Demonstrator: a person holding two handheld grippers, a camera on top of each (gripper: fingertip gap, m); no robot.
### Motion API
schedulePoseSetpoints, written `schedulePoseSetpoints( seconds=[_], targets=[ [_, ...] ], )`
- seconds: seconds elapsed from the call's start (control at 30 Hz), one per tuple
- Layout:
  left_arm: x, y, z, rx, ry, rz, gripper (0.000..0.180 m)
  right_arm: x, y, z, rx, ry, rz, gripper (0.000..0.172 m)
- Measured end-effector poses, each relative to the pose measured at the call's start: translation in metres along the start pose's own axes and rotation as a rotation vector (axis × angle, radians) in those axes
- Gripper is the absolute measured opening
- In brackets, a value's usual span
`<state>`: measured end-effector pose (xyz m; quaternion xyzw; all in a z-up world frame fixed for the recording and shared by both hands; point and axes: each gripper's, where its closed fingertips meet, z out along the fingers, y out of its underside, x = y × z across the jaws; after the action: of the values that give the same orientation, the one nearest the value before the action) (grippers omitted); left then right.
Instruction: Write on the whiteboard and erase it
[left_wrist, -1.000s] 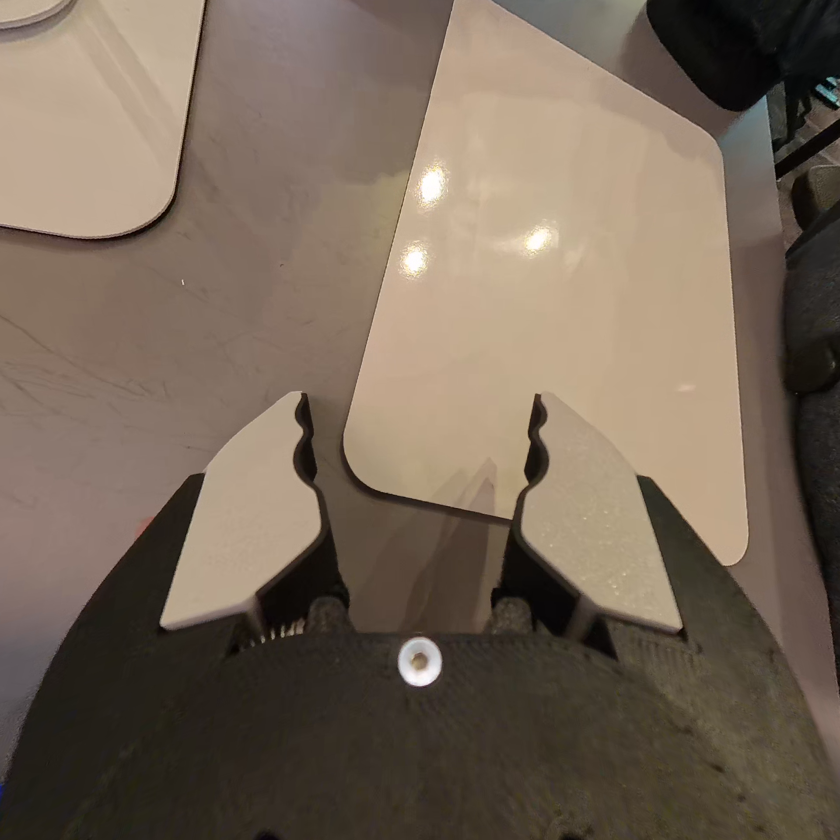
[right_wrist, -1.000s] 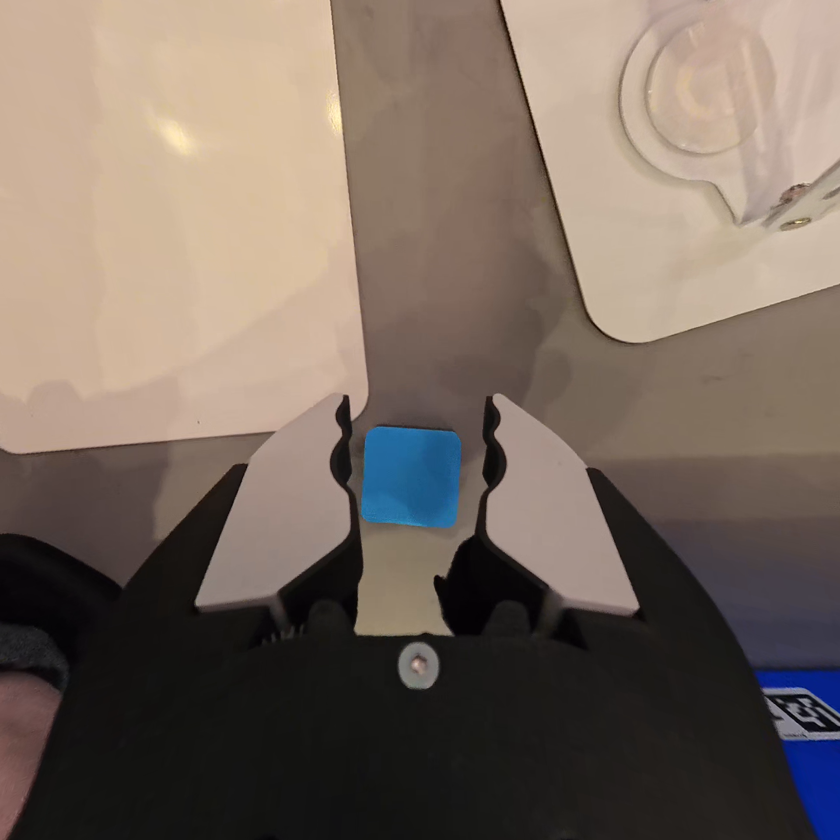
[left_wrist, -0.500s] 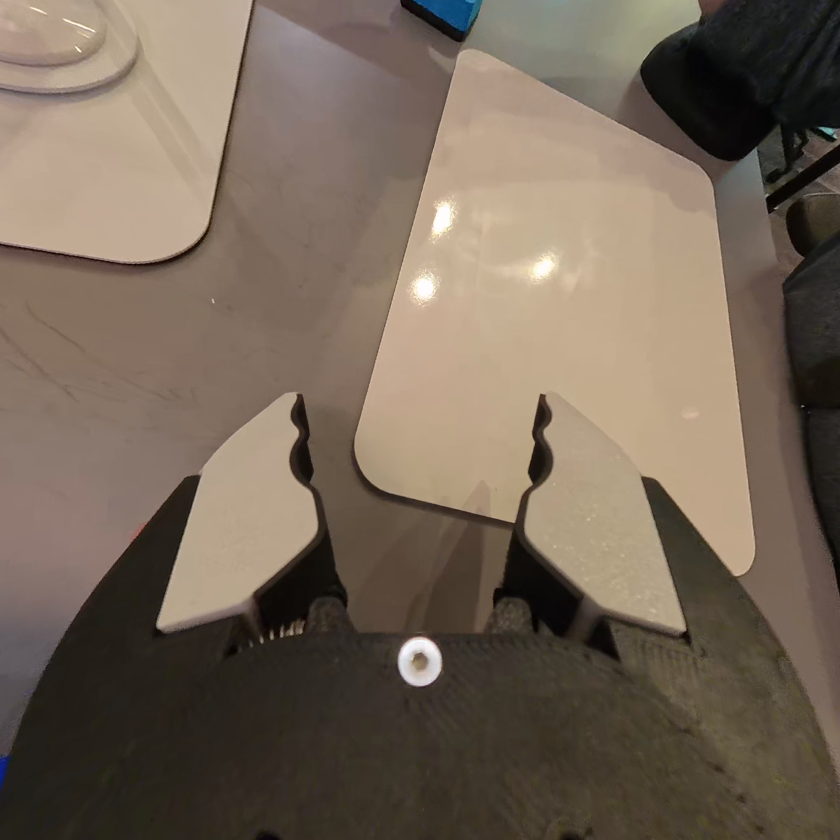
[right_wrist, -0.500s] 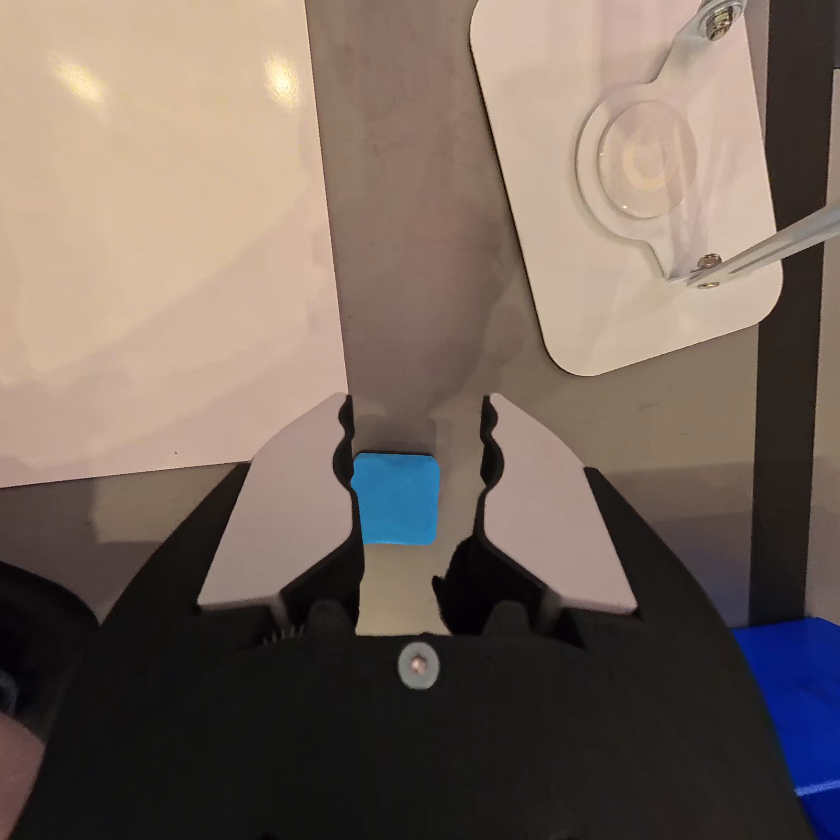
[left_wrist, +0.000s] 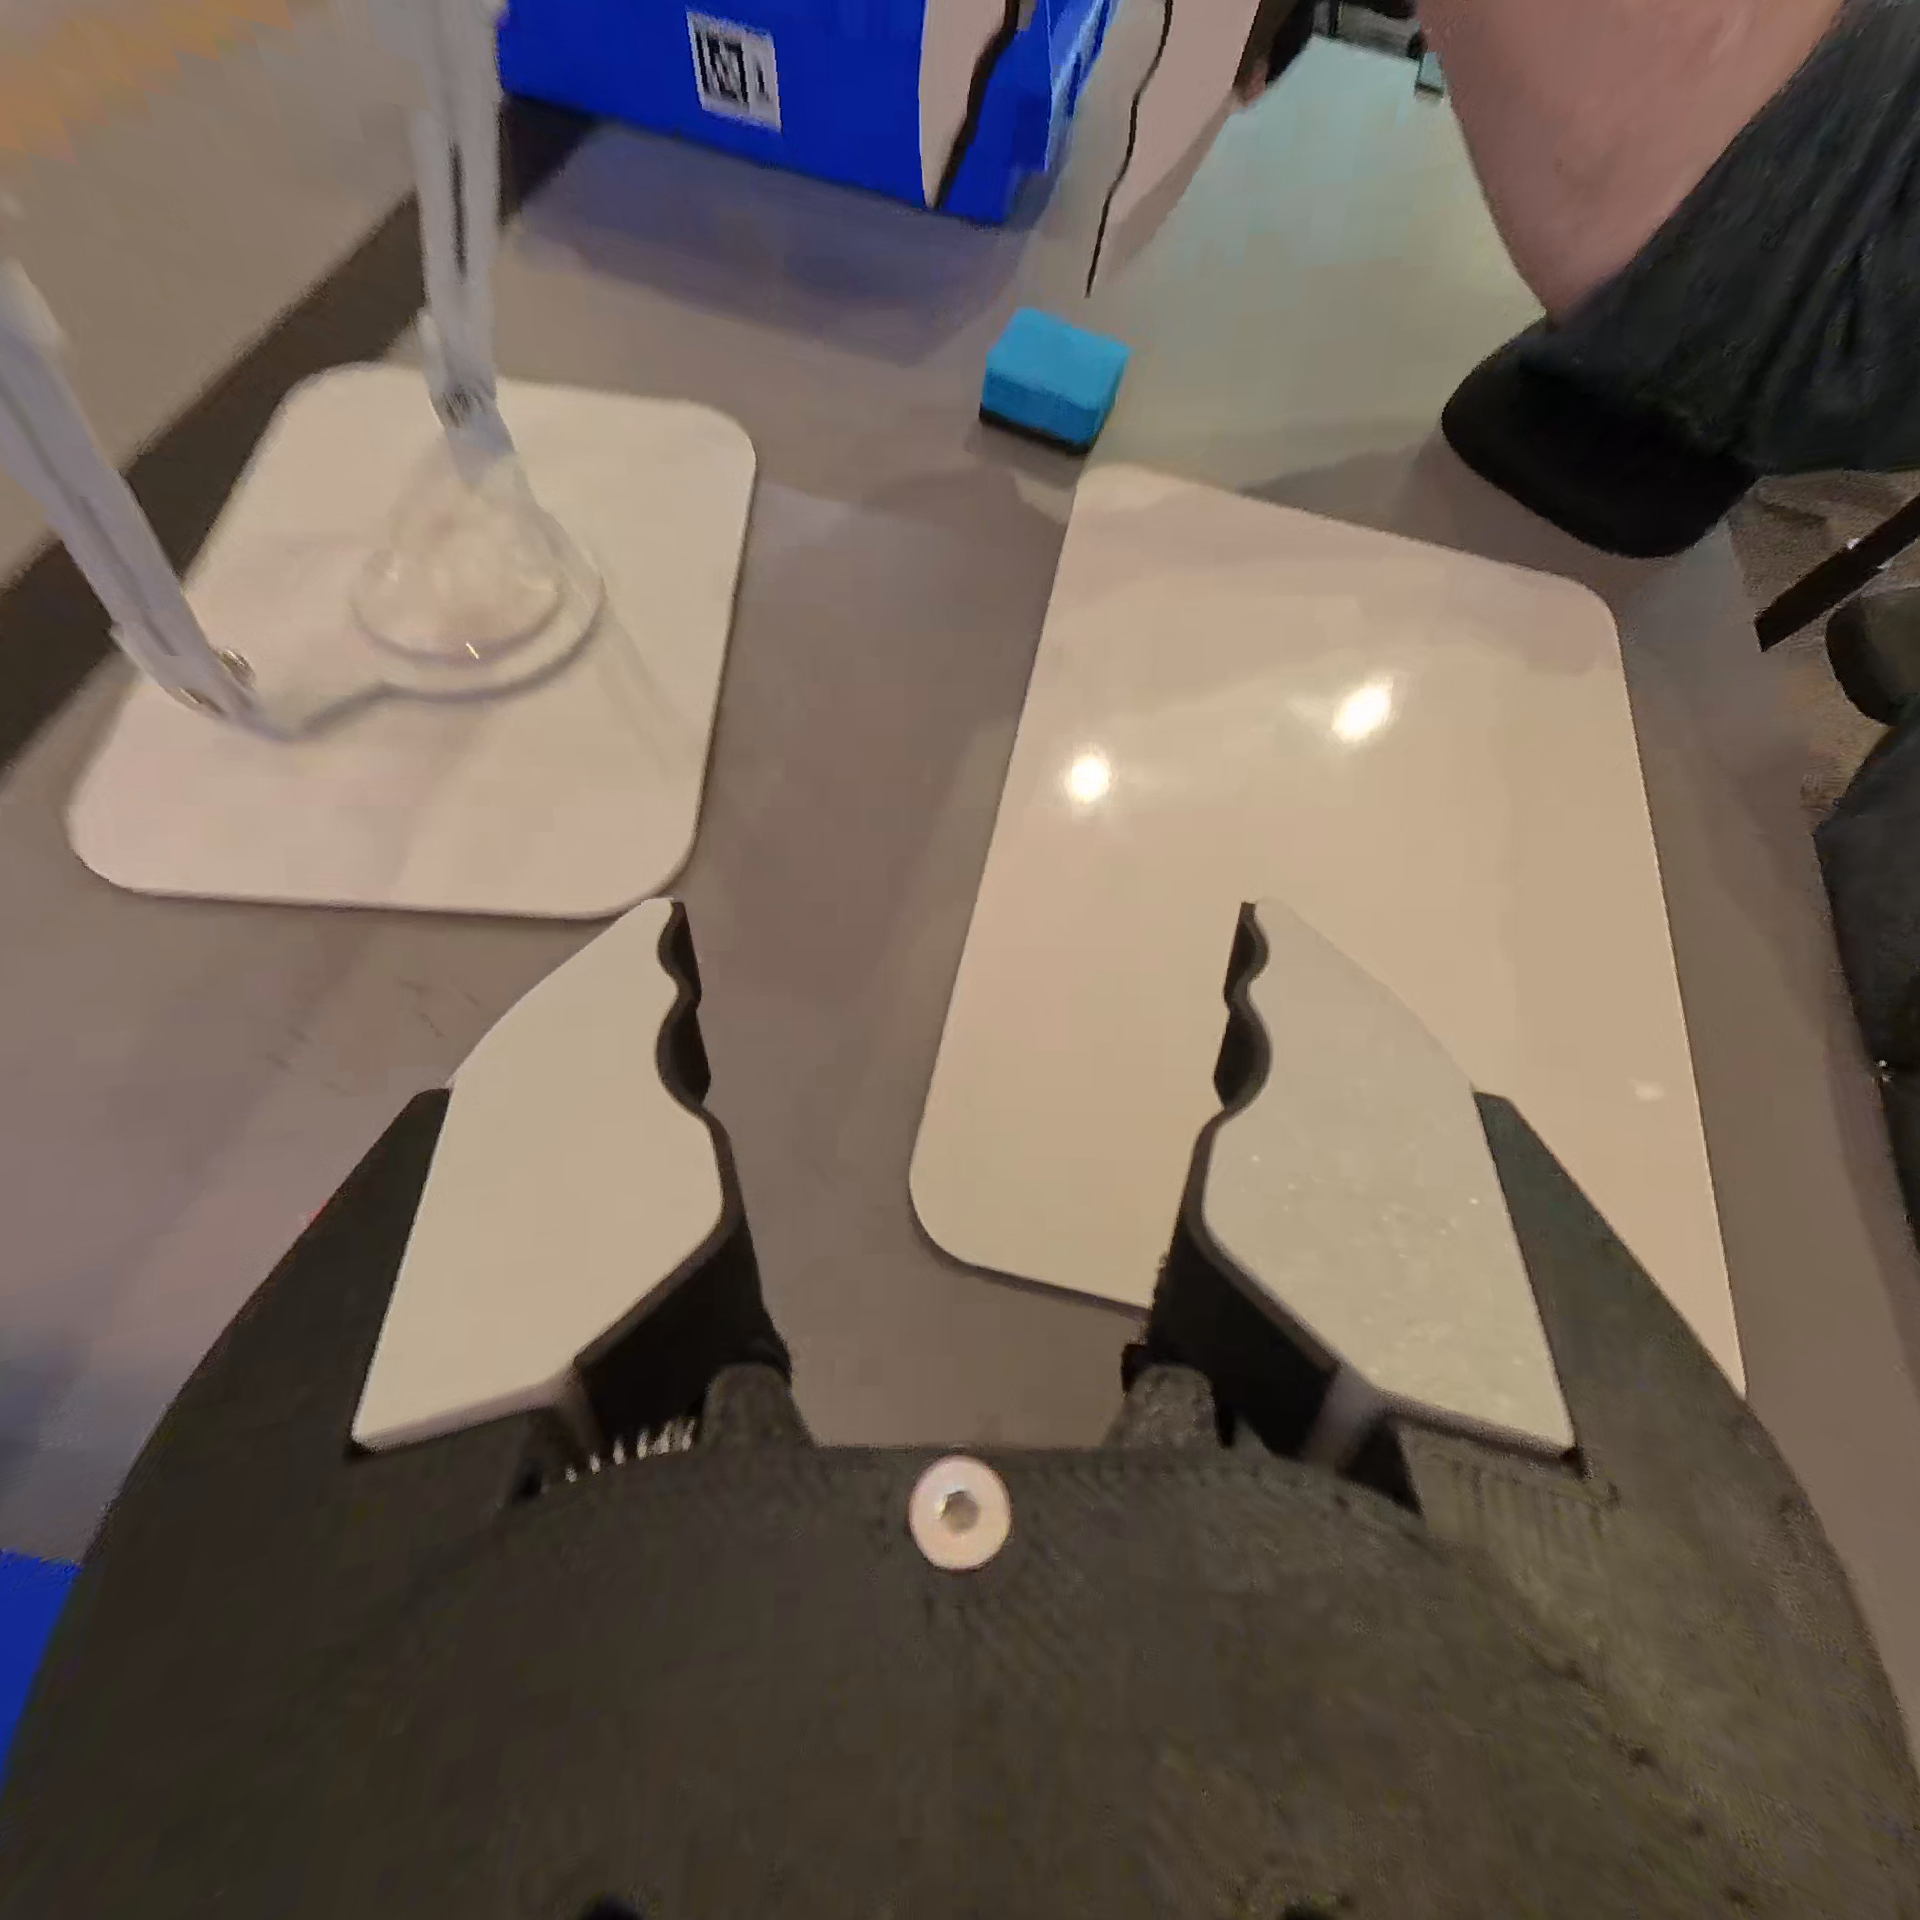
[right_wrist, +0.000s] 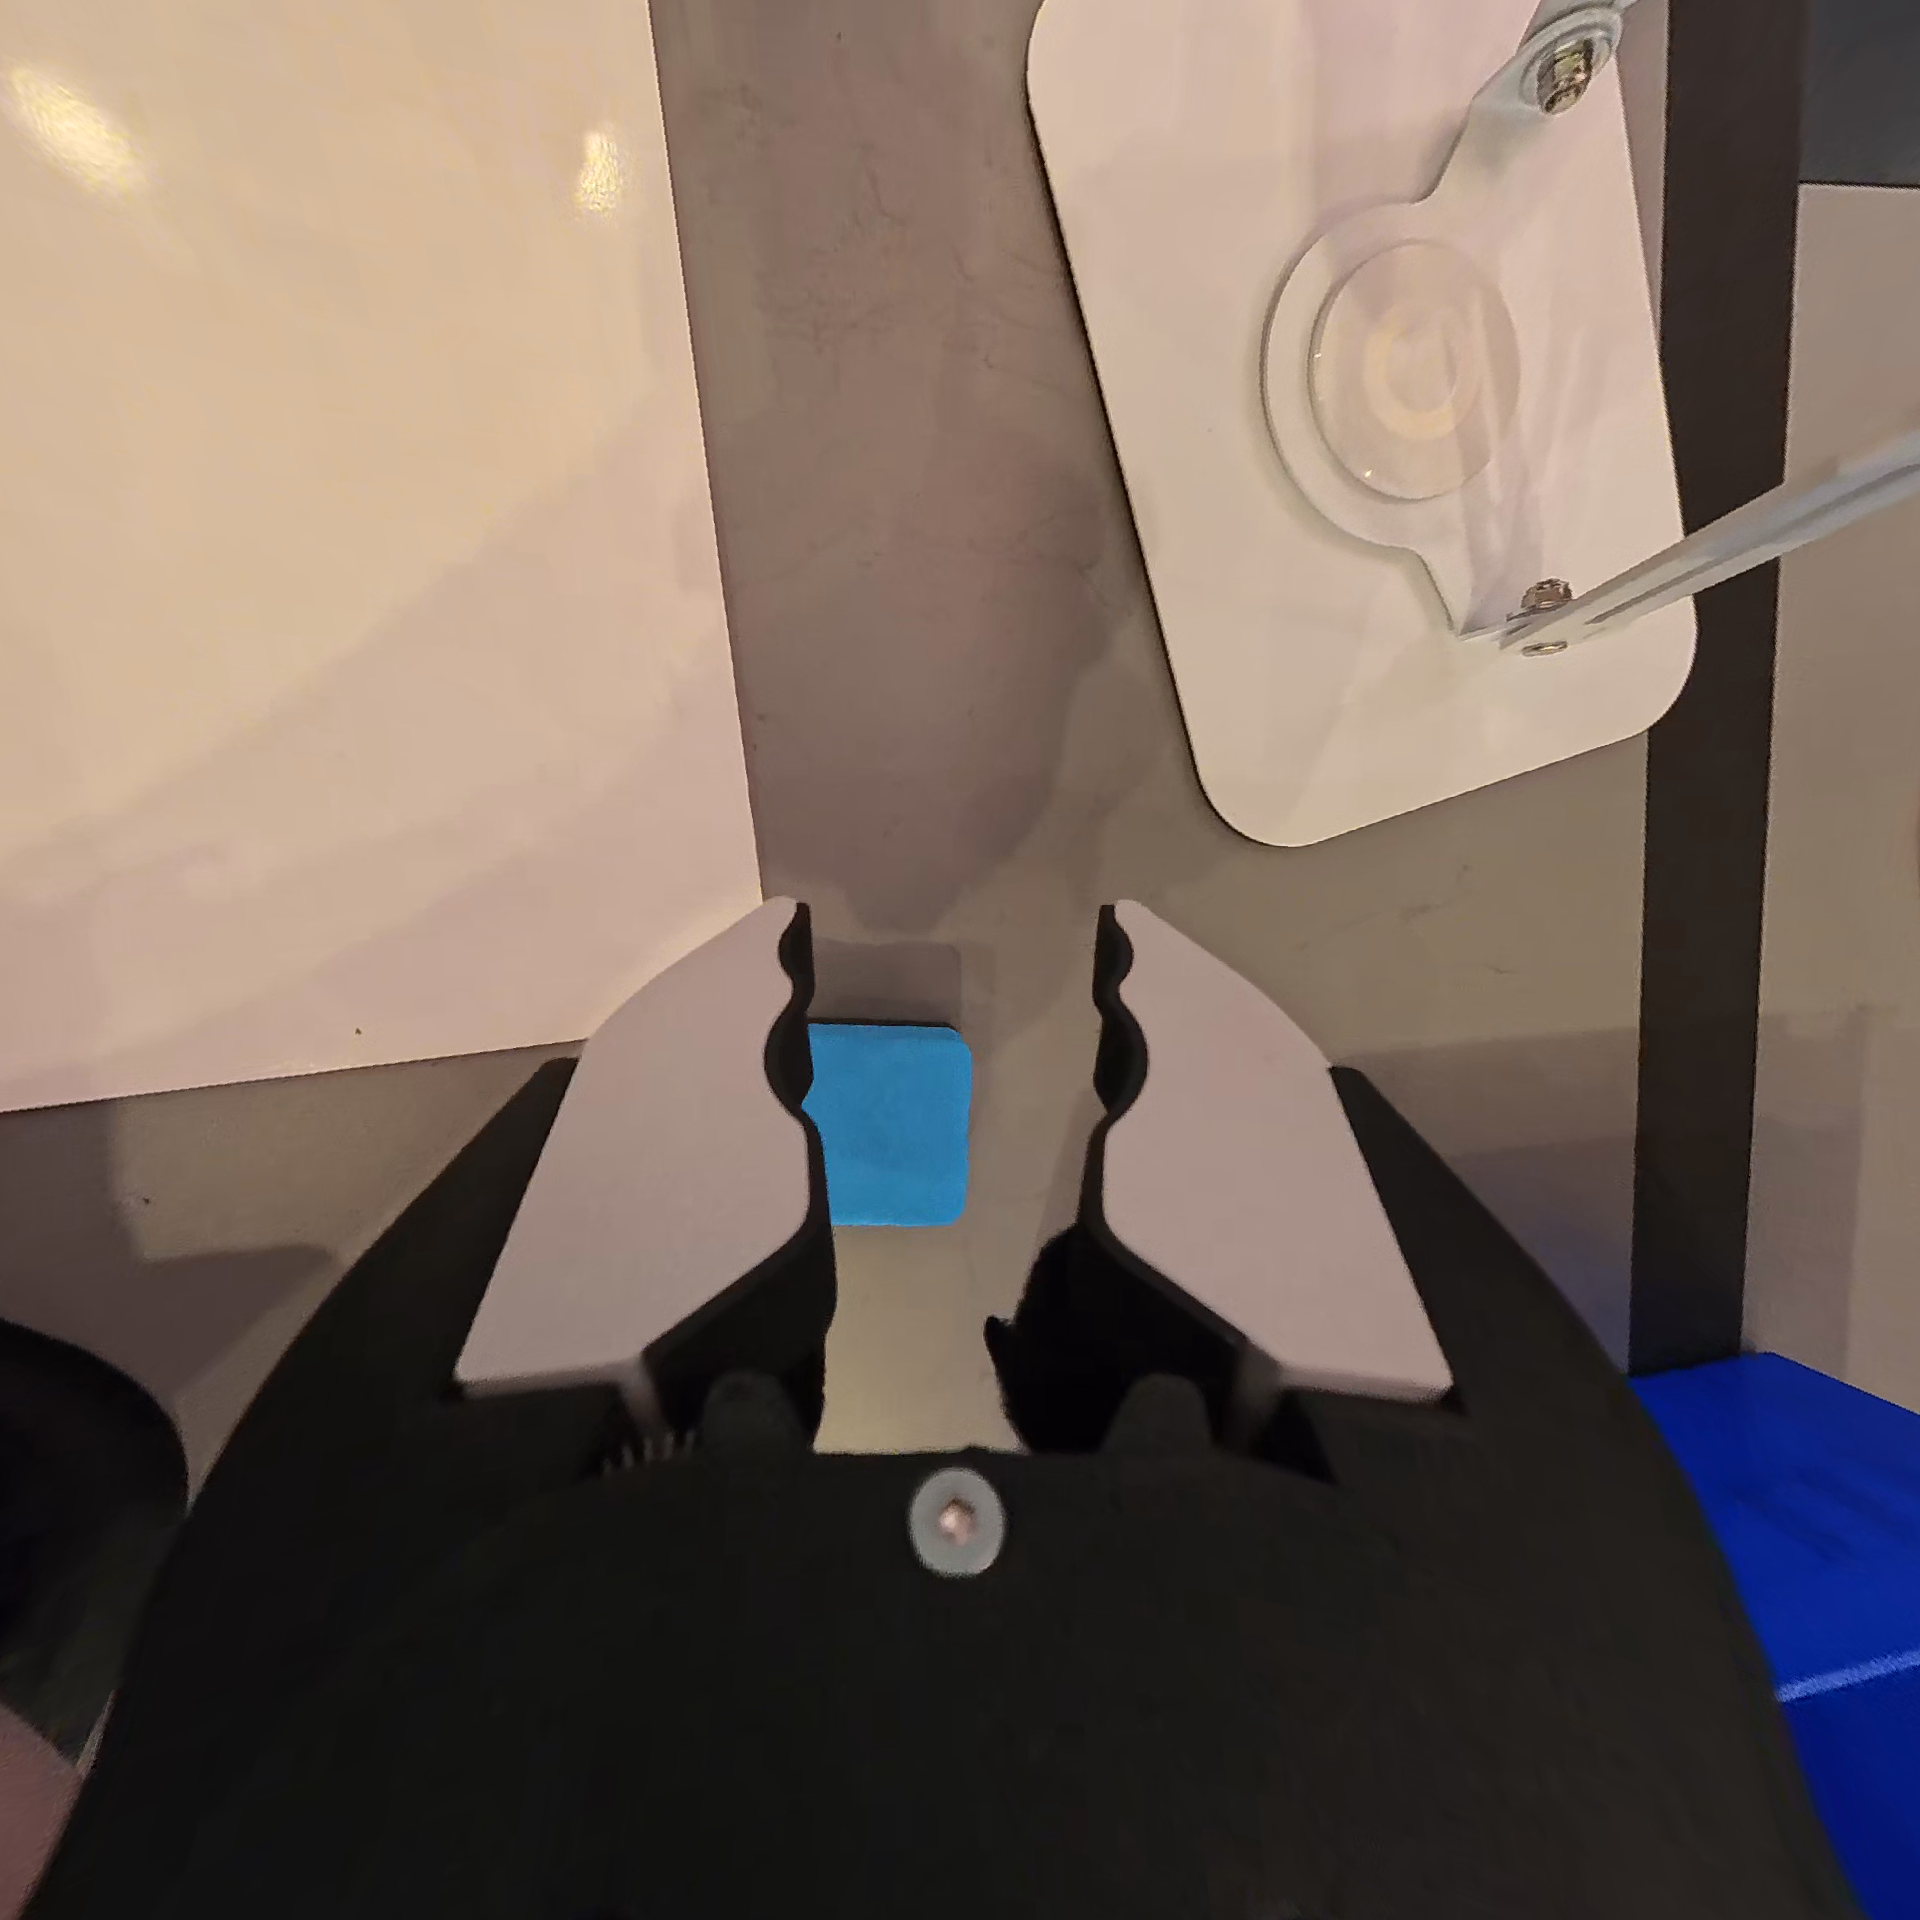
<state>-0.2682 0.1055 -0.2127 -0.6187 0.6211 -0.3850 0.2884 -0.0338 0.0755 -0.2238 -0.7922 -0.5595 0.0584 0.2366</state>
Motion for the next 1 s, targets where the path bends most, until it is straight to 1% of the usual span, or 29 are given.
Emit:
schedulePoseSetpoints(
  seconds=[0.13,0.23,0.33,0.43,0.5,0.6,0.73,0.83,0.9,1.0],
  targets=[
    [-0.014,-0.043,-0.013,0.025,-0.053,0.098,0.096,0.0,-0.001,0.001,0.005,0.004,-0.006,0.052],
    [-0.037,-0.073,-0.026,0.039,-0.132,0.172,0.096,0.002,-0.001,0.002,0.004,0.008,-0.009,0.052],
    [-0.065,-0.102,-0.051,0.082,-0.225,0.209,0.096,0.003,0.0,0.004,0.002,0.01,-0.005,0.051],
    [-0.097,-0.114,-0.085,0.132,-0.357,0.191,0.095,0.004,0.003,0.005,-0.001,0.009,0.004,0.051],
    [-0.128,-0.104,-0.11,0.134,-0.488,0.136,0.092,0.005,0.005,0.006,-0.001,0.007,0.009,0.051],
    [-0.178,-0.06,-0.14,0.054,-0.685,0.019,0.089,0.007,0.006,0.008,0.001,0.006,0.013,0.051],
    [-0.223,-0.01,-0.165,0.022,-0.834,-0.142,0.085,0.007,0.006,0.012,-0.001,0.0,0.014,0.051],
    [-0.244,0.019,-0.173,0.019,-0.884,-0.269,0.081,0.007,0.007,0.014,-0.007,-0.002,0.015,0.051],
    [-0.255,0.035,-0.178,0.005,-0.931,-0.304,0.078,0.007,0.008,0.014,-0.009,0.0,0.015,0.05],
    [-0.264,0.058,-0.172,-0.024,-0.922,-0.4,0.077,0.008,0.007,0.012,-0.003,0.005,0.016,0.05]
  ],
)
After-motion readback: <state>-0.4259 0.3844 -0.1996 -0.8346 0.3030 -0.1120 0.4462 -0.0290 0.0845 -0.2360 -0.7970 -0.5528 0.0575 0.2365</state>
